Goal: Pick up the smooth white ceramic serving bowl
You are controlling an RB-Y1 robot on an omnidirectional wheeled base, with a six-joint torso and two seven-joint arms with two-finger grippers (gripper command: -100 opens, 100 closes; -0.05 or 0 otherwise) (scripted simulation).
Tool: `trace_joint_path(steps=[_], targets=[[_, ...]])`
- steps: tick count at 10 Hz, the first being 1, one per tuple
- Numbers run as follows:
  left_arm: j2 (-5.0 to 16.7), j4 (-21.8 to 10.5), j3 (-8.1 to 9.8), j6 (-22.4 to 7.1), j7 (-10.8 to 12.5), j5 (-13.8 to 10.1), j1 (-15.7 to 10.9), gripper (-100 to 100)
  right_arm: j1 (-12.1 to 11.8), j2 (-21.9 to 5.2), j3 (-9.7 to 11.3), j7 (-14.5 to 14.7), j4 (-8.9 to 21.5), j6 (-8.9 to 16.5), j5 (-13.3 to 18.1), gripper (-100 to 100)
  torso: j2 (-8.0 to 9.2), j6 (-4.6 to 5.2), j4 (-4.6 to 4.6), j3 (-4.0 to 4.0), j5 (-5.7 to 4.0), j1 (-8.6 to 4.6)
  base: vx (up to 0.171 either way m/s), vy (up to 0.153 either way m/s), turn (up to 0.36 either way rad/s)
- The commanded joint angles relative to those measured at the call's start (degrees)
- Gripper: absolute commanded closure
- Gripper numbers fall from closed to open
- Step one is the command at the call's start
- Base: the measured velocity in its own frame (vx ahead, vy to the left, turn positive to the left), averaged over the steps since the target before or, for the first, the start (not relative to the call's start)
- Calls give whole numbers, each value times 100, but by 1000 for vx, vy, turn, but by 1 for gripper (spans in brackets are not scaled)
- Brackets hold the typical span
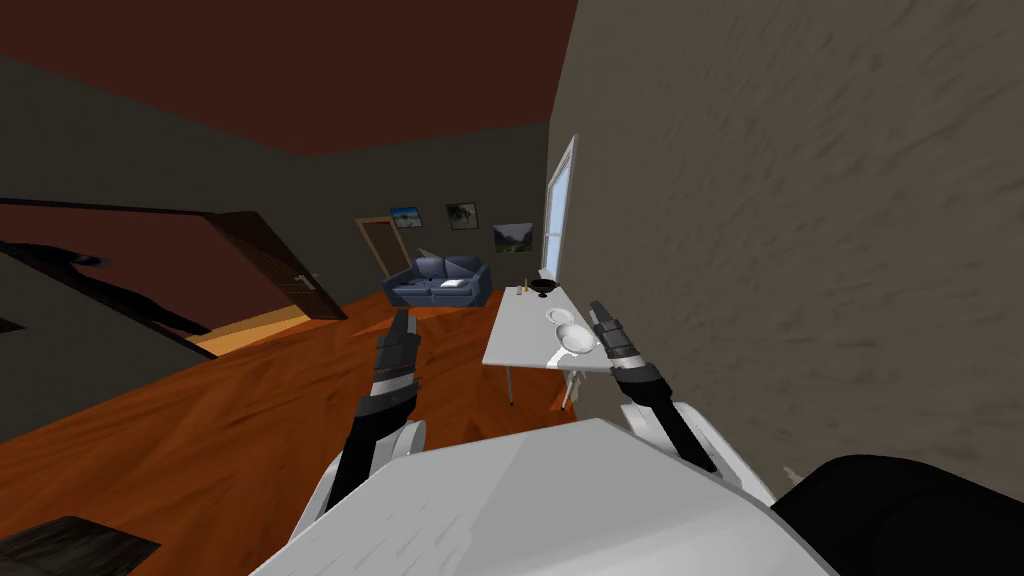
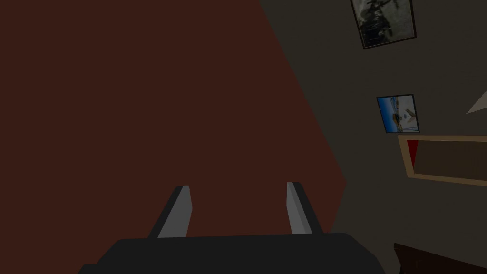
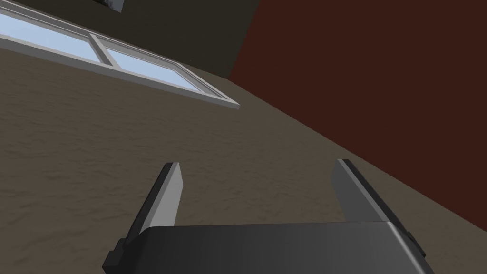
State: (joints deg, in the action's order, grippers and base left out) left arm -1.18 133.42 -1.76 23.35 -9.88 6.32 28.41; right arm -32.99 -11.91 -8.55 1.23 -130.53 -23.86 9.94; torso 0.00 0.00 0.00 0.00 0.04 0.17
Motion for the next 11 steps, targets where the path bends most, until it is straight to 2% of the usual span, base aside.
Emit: trace_joint_path(steps=[1, 4, 5, 7, 8, 11], targets=[[0, 0, 0, 0, 0, 0, 0, 0, -91, -228, -118, 174, 247, -33, 247, -100, 0, 0, 0, 0, 0, 0, -3, 60, 111], [0, 0, 0, 0, 0, 0, 0, 0, -340, -737, -430, 467, 760, -137, 732, -100, 1, 0, 0, 0, 1, 5, 0, 67, 108], [0, 0, 0, 0, 0, 0, 0, 0, -340, -737, -430, 467, 776, -137, 732, -100, 2, 0, 0, 1, 2, 8, -2, 47, 43], [0, 0, 0, 0, 0, 0, 0, 0, -540, -1100, -662, 683, 1107, -236, 1099, -100, 3, 1, 1, 2, 0, -1, 0, 53, 111], [0, 0, 0, 0, 0, 0, 0, 0, -540, -1112, -662, 683, 1174, -236, 1099, -100, 1, -1, 1, 1, 1, 3, 8, 45, 60], [0, 0, 0, 0, 0, 0, 0, 0, -886, -1660, -1034, 1030, 1796, -425, 1664, -100, 0, 1, 0, 0, 1, 2, 11, 66, 159]])
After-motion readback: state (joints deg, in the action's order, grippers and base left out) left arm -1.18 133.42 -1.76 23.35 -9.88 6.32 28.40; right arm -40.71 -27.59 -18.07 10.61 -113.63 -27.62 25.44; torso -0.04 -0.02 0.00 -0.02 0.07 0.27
